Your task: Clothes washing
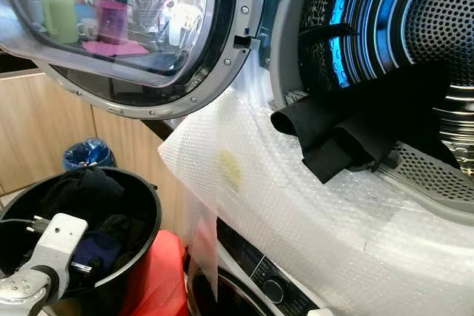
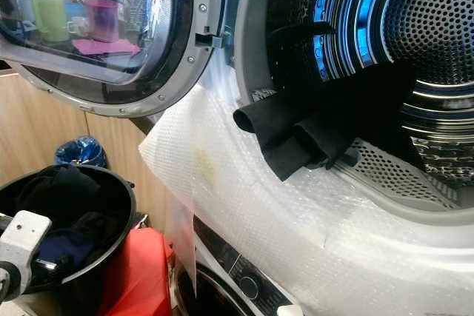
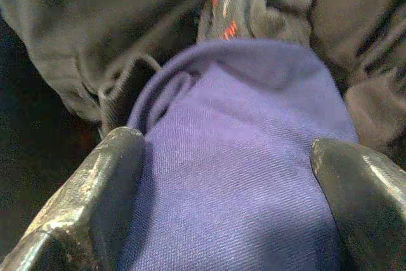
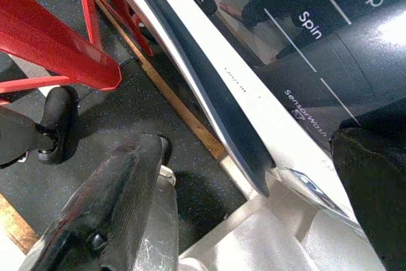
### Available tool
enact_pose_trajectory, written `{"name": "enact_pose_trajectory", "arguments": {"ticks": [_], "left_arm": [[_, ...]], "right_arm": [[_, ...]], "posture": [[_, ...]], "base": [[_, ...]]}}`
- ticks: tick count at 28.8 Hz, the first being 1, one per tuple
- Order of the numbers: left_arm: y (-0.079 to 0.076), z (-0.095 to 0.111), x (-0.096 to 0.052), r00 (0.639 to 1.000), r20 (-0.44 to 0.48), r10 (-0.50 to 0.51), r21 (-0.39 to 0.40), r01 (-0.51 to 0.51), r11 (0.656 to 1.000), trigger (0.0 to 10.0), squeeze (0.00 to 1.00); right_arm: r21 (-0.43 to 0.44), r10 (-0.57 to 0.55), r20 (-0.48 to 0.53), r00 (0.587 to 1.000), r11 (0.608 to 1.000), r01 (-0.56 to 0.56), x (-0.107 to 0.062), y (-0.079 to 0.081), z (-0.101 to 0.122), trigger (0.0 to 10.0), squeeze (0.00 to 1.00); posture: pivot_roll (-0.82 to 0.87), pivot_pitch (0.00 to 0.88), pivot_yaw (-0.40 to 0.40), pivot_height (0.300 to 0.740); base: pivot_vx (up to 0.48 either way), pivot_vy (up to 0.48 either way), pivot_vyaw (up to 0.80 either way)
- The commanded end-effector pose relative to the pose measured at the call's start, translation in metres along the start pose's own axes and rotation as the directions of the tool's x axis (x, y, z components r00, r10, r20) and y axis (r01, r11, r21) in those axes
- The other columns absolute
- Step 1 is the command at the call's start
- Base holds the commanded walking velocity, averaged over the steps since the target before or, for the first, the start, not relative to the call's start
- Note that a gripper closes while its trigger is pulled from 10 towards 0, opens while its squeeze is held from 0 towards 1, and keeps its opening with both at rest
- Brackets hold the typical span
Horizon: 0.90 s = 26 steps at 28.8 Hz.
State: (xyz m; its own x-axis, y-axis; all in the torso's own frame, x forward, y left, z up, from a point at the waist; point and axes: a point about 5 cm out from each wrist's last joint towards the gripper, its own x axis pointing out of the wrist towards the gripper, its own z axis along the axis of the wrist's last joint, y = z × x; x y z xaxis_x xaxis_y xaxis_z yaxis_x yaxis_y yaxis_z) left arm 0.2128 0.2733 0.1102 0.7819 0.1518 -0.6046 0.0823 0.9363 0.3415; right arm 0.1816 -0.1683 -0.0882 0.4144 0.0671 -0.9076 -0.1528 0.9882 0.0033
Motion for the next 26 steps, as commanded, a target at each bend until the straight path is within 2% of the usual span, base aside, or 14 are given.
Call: {"name": "enact_pose_trajectory", "arguments": {"ticks": [1, 11, 12, 16, 20, 26], "left_arm": [[0.001, -0.004, 0.001, 0.999, -0.049, 0.008, 0.032, -0.006, 0.999, 10.0, 0.00], [0.006, -0.014, 0.001, 0.990, -0.133, 0.039, 0.097, -0.026, 0.995, 10.0, 0.00], [0.012, -0.018, -0.001, 0.985, -0.161, 0.064, 0.162, -0.038, 0.986, 10.0, 0.00], [0.021, -0.022, -0.002, 0.975, -0.187, 0.118, 0.245, -0.070, 0.967, 10.0, 0.00], [0.019, -0.022, 0.001, 0.974, -0.192, 0.118, 0.246, -0.068, 0.967, 10.0, 0.00], [0.013, -0.026, 0.005, 0.969, -0.215, 0.119, 0.290, -0.053, 0.956, 10.0, 0.00]], "right_arm": [[0.004, -0.034, -0.001, 0.999, 0.999, 0.034, -0.002, -0.012, 0.001, 10.0, 0.00], [0.000, -0.026, 0.003, 1.000, 1.000, 0.026, -0.001, -0.010, 0.004, 10.0, 0.00], [0.001, -0.026, 0.005, 1.000, 1.000, 0.026, -0.002, -0.011, 0.005, 10.0, 0.00], [-0.005, -0.024, 0.005, 1.000, 1.000, 0.024, -0.002, -0.011, 0.006, 10.0, 0.00], [-0.006, -0.022, 0.006, 1.000, 1.000, 0.022, -0.001, -0.010, 0.007, 10.0, 0.00], [-0.007, -0.019, 0.006, 1.000, 1.000, 0.019, -0.001, -0.009, 0.006, 10.0, 0.00]], "posture": [[0.26, 0.005, -0.190, 0.740], [0.26, 0.017, -0.189, 0.740], [0.26, 0.020, -0.190, 0.740], [0.27, 0.023, -0.191, 0.740], [0.26, 0.023, -0.193, 0.740], [0.26, 0.024, -0.196, 0.740]], "base": [[0.000, 0.000, 0.00], [0.000, 0.000, 0.00], [0.000, 0.000, 0.00], [0.000, 0.000, 0.00], [0.000, 0.000, 0.00], [0.000, 0.000, 0.00]]}}
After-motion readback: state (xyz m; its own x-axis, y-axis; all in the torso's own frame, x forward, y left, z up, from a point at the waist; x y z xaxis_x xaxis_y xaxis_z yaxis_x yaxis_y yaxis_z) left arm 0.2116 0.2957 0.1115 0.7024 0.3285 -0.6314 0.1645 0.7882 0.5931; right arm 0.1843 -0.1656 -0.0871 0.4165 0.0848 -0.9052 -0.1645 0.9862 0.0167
